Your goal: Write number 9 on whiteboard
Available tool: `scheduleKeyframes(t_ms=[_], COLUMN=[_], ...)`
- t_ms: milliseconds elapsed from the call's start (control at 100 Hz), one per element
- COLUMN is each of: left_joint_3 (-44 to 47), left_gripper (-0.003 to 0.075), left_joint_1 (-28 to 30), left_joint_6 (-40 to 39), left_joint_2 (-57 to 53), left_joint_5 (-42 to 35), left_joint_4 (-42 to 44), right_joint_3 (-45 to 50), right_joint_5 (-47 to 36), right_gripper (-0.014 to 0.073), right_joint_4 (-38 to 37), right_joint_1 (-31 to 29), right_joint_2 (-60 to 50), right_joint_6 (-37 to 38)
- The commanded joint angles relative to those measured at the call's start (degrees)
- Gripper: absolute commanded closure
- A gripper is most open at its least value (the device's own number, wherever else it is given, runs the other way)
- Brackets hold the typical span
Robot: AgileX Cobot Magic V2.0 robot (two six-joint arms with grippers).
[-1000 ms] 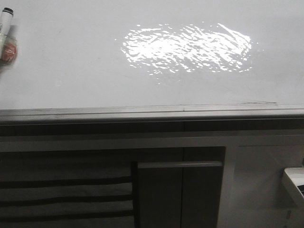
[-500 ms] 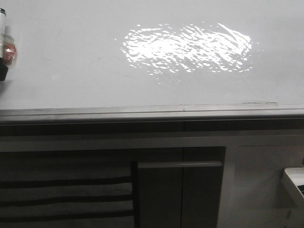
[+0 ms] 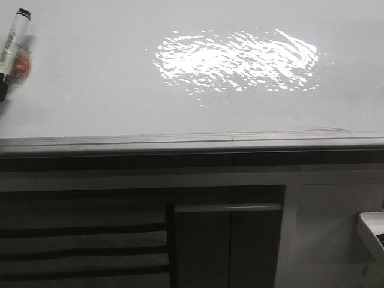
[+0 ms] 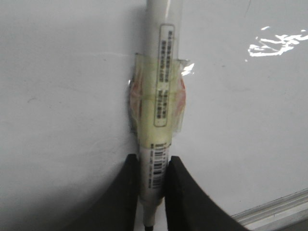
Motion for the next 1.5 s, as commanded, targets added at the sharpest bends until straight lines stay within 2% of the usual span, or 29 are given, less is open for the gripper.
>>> scheduleKeyframes(t_ms=[0,60,150,240,370,560,640,790,980,1160,1320,1490], left_joint_3=[-3.0,-5.2,-10.3,-16.2,-23.2,-28.7,-29.0,-29.0,-29.0,-29.0,-29.0,-29.0], left_gripper=[0.0741,0.0741,0.0741,0.0741,0.0741,0.0741,0.0741,0.0741,0.0741,0.0741,0.0741,0.0741], left_joint_1=[-0.5,-0.8,-2.1,-4.4,-9.0,-14.8,-16.9,-21.4,-26.7,-28.1,-28.1,-28.1], left_joint_6=[-0.2,-0.2,0.1,4.9,17.7,40.3,44.9,49.5,50.6,50.6,50.6,50.6], left_joint_2=[-2.2,-3.2,-4.2,-4.0,-4.0,-4.0,-4.0,-4.0,-4.0,-4.0,-4.0,-4.0], left_joint_5=[-0.2,5.6,18.3,30.8,44.5,59.0,60.7,61.0,60.3,60.3,60.0,59.9], left_joint_4=[1.0,2.3,3.6,3.3,-1.6,-16.9,-21.2,-22.9,-22.9,-22.9,-22.9,-22.9], right_joint_3=[-3.9,-6.5,-10.6,-14.7,-19.6,-25.8,-27.8,-30.1,-31.7,-31.7,-31.7,-31.7], right_joint_5=[-0.9,2.3,7.8,13.4,20.4,28.7,31.0,32.5,29.9,24.2,20.7,19.8], right_gripper=[0.0083,0.0083,0.0083,0.0083,0.0083,0.0083,0.0083,0.0083,0.0083,0.0083,0.009,0.0192], right_joint_4=[0.7,1.2,2.6,5.8,15.1,26.8,30.8,39.7,41.9,41.9,42.0,43.2], right_joint_1=[-0.3,-0.3,-0.3,0.0,2.3,7.6,10.5,16.2,23.5,30.4,33.8,34.7], right_joint_2=[0.8,1.5,3.6,6.9,12.2,20.9,24.6,29.8,34.8,38.1,40.8,42.7], right_joint_6=[-0.3,-0.3,-0.4,-3.6,-13.7,-29.9,-37.7,-49.9,-59.6,-62.1,-62.5,-62.9])
